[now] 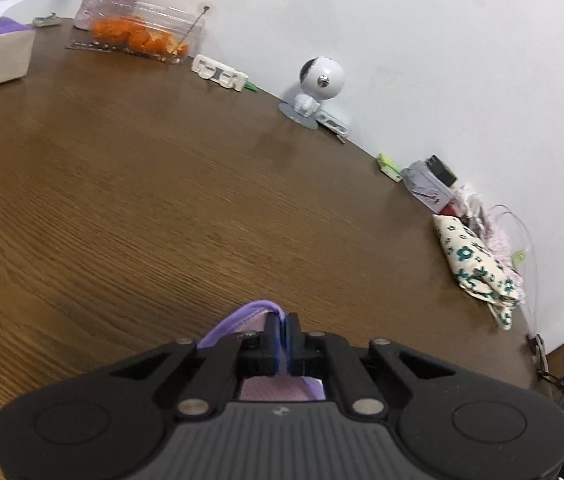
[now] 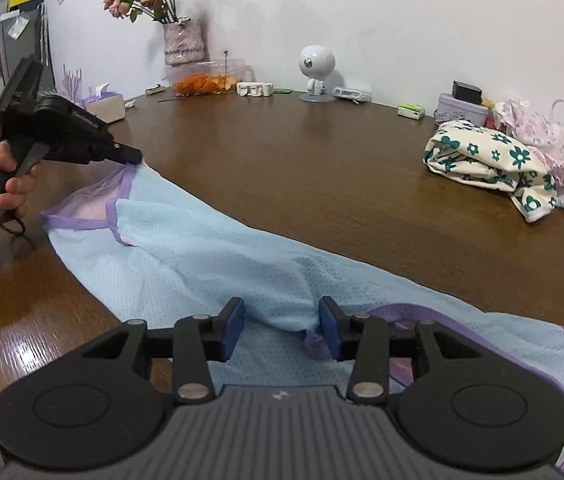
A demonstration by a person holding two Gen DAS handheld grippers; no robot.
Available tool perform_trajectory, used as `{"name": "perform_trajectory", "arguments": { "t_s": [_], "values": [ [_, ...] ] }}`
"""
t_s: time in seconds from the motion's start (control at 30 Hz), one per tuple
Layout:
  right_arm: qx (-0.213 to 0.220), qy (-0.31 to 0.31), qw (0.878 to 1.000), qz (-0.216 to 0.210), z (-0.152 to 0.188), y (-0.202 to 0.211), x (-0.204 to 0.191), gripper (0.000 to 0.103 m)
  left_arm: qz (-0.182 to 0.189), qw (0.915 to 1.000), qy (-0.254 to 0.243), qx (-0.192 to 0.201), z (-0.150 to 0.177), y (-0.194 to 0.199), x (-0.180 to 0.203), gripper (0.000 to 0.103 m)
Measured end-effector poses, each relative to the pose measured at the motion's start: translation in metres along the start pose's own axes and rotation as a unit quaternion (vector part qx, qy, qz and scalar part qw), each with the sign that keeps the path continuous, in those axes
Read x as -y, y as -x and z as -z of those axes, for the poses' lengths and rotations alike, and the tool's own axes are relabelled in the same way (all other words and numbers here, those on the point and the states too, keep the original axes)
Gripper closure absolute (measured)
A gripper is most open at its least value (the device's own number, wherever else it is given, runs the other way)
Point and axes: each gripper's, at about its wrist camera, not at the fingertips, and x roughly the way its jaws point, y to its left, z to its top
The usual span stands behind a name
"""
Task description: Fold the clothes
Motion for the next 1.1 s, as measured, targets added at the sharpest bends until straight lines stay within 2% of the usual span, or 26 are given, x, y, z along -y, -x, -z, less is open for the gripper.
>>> {"name": "perform_trajectory", "arguments": {
  "t_s": [0.13, 0.17, 0.23, 0.33, 0.43, 0.5, 0.53, 0.6, 0.7, 0.73, 0.77, 0.83, 0.93, 1.0, 1.1],
  "values": [
    [0.034, -0.004, 0.999, -0.026, -0.014, 0.013, -0.006, 0.061, -0.045, 0.9978, -0.049, -0.003, 0.003, 0.005, 0.017, 0.084],
    [0.039, -0.002, 0.999, -0.032, -0.017, 0.013, -0.009, 0.061, -0.05, 0.9967, -0.063, -0.006, 0.005, 0.007, 0.022, 0.082],
    [0.04, 0.006, 0.998, -0.043, -0.022, 0.007, -0.019, 0.062, -0.037, 0.9952, -0.089, -0.014, 0.012, 0.013, 0.034, 0.078],
    [0.024, 0.02, 0.998, -0.056, -0.024, -0.011, -0.034, 0.069, -0.035, 0.9911, -0.128, -0.014, 0.027, 0.018, 0.059, 0.082],
    [0.002, 0.015, 0.998, -0.058, -0.022, -0.031, -0.043, 0.071, -0.039, 0.9854, -0.165, -0.011, 0.043, 0.023, 0.085, 0.082],
    [-0.001, 0.011, 0.999, -0.051, -0.02, -0.032, -0.043, 0.071, -0.034, 0.9787, -0.203, -0.006, 0.059, 0.029, 0.108, 0.079],
    [0.008, 0.006, 0.999, -0.05, -0.018, -0.025, -0.038, 0.071, -0.03, 0.9742, -0.224, -0.002, 0.068, 0.032, 0.121, 0.074],
    [0.028, -0.006, 0.999, -0.046, -0.014, -0.004, -0.024, 0.07, -0.03, 0.9636, -0.265, -0.011, 0.085, 0.03, 0.139, 0.073],
    [0.02, -0.036, 0.999, -0.013, -0.009, 0.006, 0.002, 0.071, -0.056, 0.9501, -0.304, -0.037, 0.106, 0.013, 0.151, 0.073],
    [0.008, -0.043, 0.999, -0.004, -0.005, 0.006, 0.008, 0.071, -0.06, 0.9506, -0.302, -0.042, 0.109, 0.009, 0.149, 0.072],
    [-0.007, -0.047, 0.999, 0.002, -0.001, 0.004, 0.013, 0.076, -0.057, 0.9535, -0.293, -0.041, 0.11, 0.009, 0.145, 0.071],
    [-0.015, -0.04, 0.999, 0.001, 0.009, 0.01, 0.015, 0.077, -0.054, 0.9567, -0.283, -0.043, 0.11, 0.012, 0.14, 0.069],
    [0.0, -0.033, 0.999, 0.0, 0.012, 0.026, 0.014, 0.076, -0.052, 0.9599, -0.272, -0.046, 0.109, 0.017, 0.135, 0.069],
    [0.031, -0.042, 0.999, -0.004, 0.005, 0.032, 0.016, 0.072, -0.052, 0.9622, -0.264, -0.041, 0.108, 0.019, 0.138, 0.068],
    [0.034, -0.051, 0.998, 0.01, -0.004, 0.011, 0.024, 0.071, -0.054, 0.9638, -0.259, -0.037, 0.105, 0.017, 0.146, 0.068]
  ]
}}
